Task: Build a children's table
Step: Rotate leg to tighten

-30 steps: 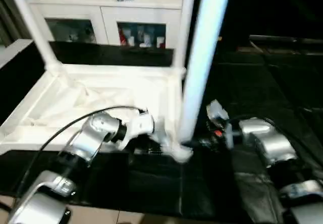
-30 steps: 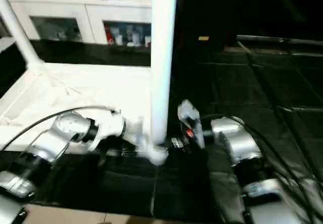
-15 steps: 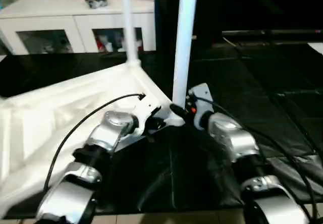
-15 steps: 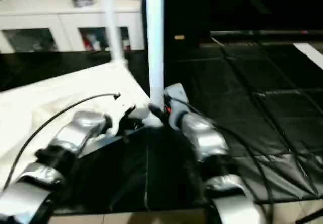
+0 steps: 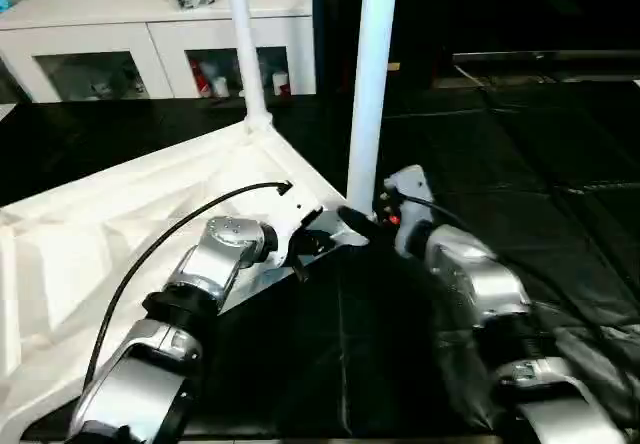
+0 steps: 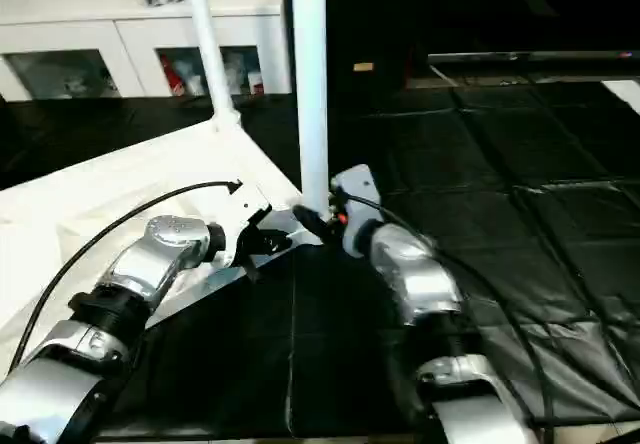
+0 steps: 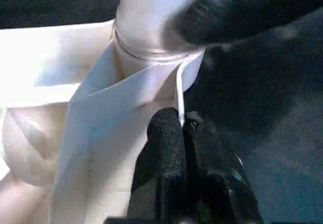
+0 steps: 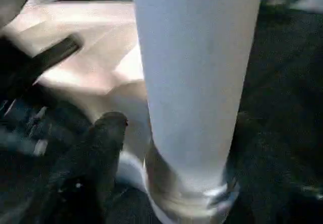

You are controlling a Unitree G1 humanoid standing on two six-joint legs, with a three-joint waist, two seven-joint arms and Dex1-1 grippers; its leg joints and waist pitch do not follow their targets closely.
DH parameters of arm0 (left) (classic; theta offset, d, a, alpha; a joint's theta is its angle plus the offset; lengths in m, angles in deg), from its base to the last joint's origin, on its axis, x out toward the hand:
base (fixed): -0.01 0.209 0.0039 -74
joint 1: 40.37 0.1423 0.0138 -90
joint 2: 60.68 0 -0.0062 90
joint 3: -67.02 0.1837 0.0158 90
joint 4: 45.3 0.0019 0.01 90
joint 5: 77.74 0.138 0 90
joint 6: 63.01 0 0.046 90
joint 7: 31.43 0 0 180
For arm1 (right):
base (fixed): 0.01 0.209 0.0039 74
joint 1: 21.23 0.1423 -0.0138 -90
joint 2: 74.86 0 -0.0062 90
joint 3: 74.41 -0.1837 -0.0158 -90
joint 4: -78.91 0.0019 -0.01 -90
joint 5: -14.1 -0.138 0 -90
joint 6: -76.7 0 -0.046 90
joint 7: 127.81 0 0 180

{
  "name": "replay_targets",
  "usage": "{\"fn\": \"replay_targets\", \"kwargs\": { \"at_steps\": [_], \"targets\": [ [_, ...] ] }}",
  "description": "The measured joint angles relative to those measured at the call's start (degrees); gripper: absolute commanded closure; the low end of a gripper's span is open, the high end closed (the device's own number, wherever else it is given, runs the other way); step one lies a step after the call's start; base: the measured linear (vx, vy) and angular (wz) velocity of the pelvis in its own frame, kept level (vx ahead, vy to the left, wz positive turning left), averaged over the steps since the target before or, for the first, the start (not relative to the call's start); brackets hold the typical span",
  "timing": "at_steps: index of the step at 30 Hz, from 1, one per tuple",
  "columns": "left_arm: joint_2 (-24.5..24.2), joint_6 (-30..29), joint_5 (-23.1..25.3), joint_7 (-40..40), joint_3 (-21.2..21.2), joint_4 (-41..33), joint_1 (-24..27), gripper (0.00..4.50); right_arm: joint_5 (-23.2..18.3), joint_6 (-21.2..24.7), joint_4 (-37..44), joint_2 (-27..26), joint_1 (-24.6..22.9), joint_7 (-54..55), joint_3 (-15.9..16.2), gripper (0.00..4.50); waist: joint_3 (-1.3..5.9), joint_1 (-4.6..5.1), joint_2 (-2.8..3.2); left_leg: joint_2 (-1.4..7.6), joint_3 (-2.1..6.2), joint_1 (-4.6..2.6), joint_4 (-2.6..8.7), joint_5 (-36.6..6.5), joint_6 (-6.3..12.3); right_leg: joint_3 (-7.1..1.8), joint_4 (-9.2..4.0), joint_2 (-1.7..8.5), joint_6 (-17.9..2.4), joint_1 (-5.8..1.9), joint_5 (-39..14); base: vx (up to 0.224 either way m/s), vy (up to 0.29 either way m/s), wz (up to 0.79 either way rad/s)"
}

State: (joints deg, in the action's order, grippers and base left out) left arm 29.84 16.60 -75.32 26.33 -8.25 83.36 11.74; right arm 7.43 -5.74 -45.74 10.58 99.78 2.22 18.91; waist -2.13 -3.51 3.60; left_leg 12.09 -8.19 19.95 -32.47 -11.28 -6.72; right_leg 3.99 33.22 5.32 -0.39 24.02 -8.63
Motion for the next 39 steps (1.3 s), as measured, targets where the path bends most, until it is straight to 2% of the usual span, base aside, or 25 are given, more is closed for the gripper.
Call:
{"fn": "replay_targets", "kwargs": {
  "at_steps": [3, 4, 7, 13, 14, 18, 20, 27, 28, 34, 39],
  "targets": [
    [-2.8, 3.4, -0.1, 5.7, 1.6, -1.2, 0.9, 4.50, 0.2, -1.5, -0.2, 2.9, 0.0, -6.0, 2.3, 0.50, -0.03, -0.92, 0.05, 0.14, -0.03, 0.13, -0.14, 0.2, 0.28, 0.08, 0.05, -0.01, 0.0, 0.05, 0.0, 0.000, 0.000, 0.00],
    [-3.8, 5.3, -0.1, 8.4, 2.7, -1.5, 1.1, 4.50, 0.2, -2.1, -0.4, 4.0, 0.0, -8.8, 3.0, 0.50, -0.04, -1.53, 0.03, 0.15, -0.06, 0.15, -0.19, 0.2, 0.27, 0.07, 0.05, 0.00, 0.0, 0.04, 0.0, 0.000, 0.000, 0.00],
    [-5.8, 8.4, -0.2, 13.7, 4.4, -2.3, 1.6, 4.50, -0.3, -3.4, -0.5, 6.8, 0.0, -16.2, 4.0, 0.50, -0.05, -2.39, 0.00, 0.18, -0.21, 0.15, -0.28, 0.1, 0.24, -0.02, 0.03, 0.04, 0.0, -0.04, 0.0, 0.000, 0.000, 0.00],
    [-7.9, 10.5, -0.6, 19.5, 5.9, -4.2, 2.3, 4.50, -2.9, -3.8, -0.4, 9.5, 0.1, -27.2, 5.1, 0.50, -0.10, -3.17, -0.08, 0.26, -0.25, 0.16, -0.34, 0.2, 0.31, -0.01, 0.10, 0.03, 0.0, -0.03, 0.0, 0.000, 0.000, 0.00],
    [-8.3, 10.8, -0.6, 20.0, 6.2, -4.5, 2.3, 4.50, -3.2, -3.6, -0.4, 9.9, 0.2, -28.9, 5.5, 0.76, -0.10, -3.21, -0.08, 0.28, -0.26, 0.17, -0.34, 0.2, 0.31, 0.00, 0.14, 0.03, 0.0, -0.02, 0.0, 0.000, 0.000, 0.00],
    [-9.0, 11.4, -0.6, 21.7, 6.5, -4.9, 2.5, 4.50, -4.2, -2.9, -0.4, 10.3, 0.2, -32.5, 6.3, 0.88, -0.11, -3.28, -0.10, 0.41, -0.32, 0.16, -0.49, 0.2, 0.29, 0.01, 0.28, 0.00, 0.0, -0.01, 0.0, 0.000, 0.000, 0.00],
    [-9.4, 11.6, -0.6, 22.4, 6.6, -6.1, 3.2, 4.50, -4.8, -2.1, -0.1, 10.2, 0.2, -34.3, 6.4, 1.21, -0.15, -3.28, -0.16, 0.44, -0.34, 0.16, -0.55, 0.1, 0.19, 0.00, 0.32, 0.00, 0.0, -0.02, 0.0, 0.000, 0.000, 0.00],
    [-10.1, 11.7, -1.0, 23.6, 7.3, -7.5, 3.9, 4.50, -4.9, -1.9, -0.5, 8.9, 0.6, -35.3, 7.1, 1.70, -0.17, -3.41, -0.22, 0.50, -0.38, 0.15, -0.75, 0.0, 0.01, -0.01, 0.57, 0.00, 0.0, -0.01, 0.0, 0.000, 0.000, 0.00],
    [-10.1, 11.7, -1.0, 23.6, 7.3, -7.6, 3.9, 4.50, -4.9, -1.8, -0.5, 8.7, 0.6, -35.4, 7.3, 1.92, -0.18, -3.40, -0.24, 0.51, -0.39, 0.14, -0.77, 0.0, 0.01, -0.01, 0.62, 0.00, 0.0, 0.00, 0.0, 0.000, 0.000, 0.00],
    [-10.3, 11.7, -1.0, 23.8, 7.5, -8.3, 4.2, 4.50, -5.0, -0.4, -0.5, 8.3, 0.7, -36.5, 7.7, 2.40, -0.20, -3.42, -0.28, 0.57, -0.39, 0.14, -0.96, 0.0, 0.00, -0.01, 0.81, 0.00, 0.0, 0.00, -0.1, 0.000, 0.000, 0.00],
    [-10.3, 11.6, -1.0, 23.8, 7.5, -8.6, 4.4, 4.50, -5.0, -0.3, -0.5, 8.3, 0.8, -36.6, 7.7, 2.46, -0.20, -3.39, -0.37, 0.59, -0.41, 0.14, -1.06, 0.0, 0.00, -0.03, 0.87, 0.00, 0.0, -0.03, -0.1, 0.000, 0.000, 0.00]
  ]
}}
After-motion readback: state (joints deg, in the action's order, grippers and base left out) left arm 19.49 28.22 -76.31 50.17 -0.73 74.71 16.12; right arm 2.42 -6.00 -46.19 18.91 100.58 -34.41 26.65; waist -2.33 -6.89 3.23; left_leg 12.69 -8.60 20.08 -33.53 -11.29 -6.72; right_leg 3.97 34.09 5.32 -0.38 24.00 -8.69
